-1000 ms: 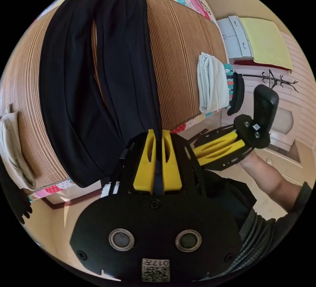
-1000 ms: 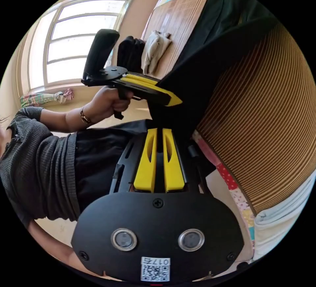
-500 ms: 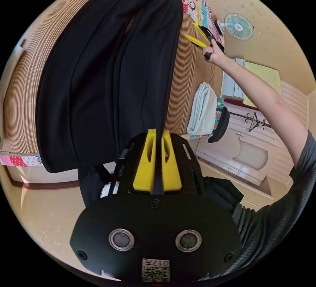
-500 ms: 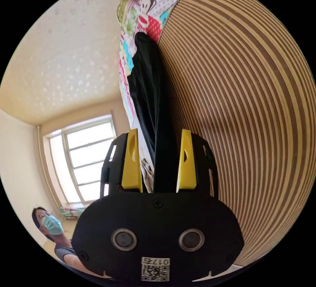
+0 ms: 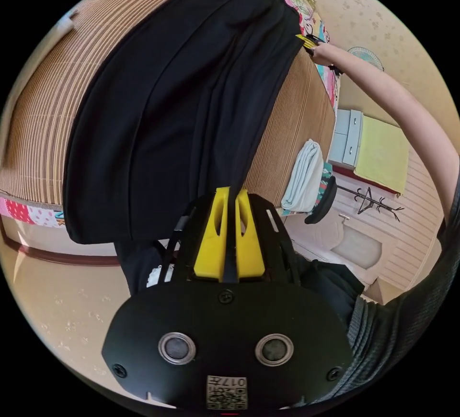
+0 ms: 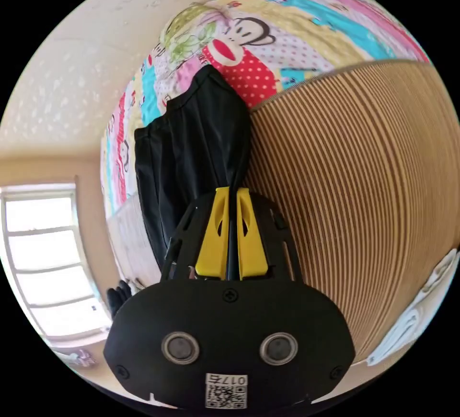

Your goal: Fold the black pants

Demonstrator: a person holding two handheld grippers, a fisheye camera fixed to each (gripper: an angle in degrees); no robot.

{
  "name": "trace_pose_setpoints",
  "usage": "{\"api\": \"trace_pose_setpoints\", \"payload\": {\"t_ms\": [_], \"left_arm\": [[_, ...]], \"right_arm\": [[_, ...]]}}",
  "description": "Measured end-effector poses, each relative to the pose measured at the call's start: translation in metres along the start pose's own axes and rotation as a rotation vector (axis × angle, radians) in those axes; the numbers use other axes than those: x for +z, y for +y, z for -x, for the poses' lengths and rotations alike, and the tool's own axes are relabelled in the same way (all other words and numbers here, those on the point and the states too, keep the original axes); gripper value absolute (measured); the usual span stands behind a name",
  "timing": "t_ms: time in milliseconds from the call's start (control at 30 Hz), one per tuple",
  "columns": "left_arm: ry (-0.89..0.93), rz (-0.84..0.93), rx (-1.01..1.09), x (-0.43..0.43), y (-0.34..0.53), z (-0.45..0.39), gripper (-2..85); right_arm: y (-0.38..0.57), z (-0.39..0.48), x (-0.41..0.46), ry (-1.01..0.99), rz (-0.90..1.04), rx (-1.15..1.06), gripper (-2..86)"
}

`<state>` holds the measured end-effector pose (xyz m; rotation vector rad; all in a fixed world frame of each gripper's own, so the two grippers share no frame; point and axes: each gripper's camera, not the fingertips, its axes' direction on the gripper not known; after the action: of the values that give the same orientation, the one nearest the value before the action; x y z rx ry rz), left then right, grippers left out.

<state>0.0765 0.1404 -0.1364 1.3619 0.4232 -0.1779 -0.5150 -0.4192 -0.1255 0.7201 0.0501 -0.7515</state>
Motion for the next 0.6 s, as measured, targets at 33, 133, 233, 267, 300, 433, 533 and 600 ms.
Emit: {"api": "trace_pose_setpoints", "payload": {"t_ms": [33,133,233,267,300,433,533,600], "left_arm": [[-0.014,-0.031,-0.002,-0.007,0.004,0.0,0.1],[-0.076,-0.141,0.037,-0.033,0.027,-0.001,0.1],[-0.071,-0.21,0.011,-0.054,0.046,0.009,0.1],[-0.072,-0.223,-0.009,-0.06,0.051,0.016,0.2],[-0.08,-0.233,-0.033,-0.065,0.055,0.024,0.2],[-0.119,-0.198,-0.121,-0.07,0.053,0.059,0.5],[-0.152,-0.202,-0.146,-0.074,0.052,0.088,0.8],[-0.149,-0.176,-0.134,-0.077,0.047,0.105,1.0]], "right_arm": [[-0.004,0.045,0.003,0.134,0.02,-0.152,3.2],[0.007,0.149,0.018,0.333,-0.019,-0.48,2.8],[0.019,0.223,0.036,0.269,-0.052,-0.613,2.6],[0.022,0.243,0.046,0.223,-0.049,-0.623,2.6],[0.022,0.251,0.052,0.196,-0.043,-0.622,2.6],[0.026,0.266,0.101,0.027,0.099,-0.598,2.9],[0.051,0.239,0.122,-0.073,0.181,-0.599,3.3],[0.078,0.21,0.125,-0.106,0.199,-0.594,3.6]]}}
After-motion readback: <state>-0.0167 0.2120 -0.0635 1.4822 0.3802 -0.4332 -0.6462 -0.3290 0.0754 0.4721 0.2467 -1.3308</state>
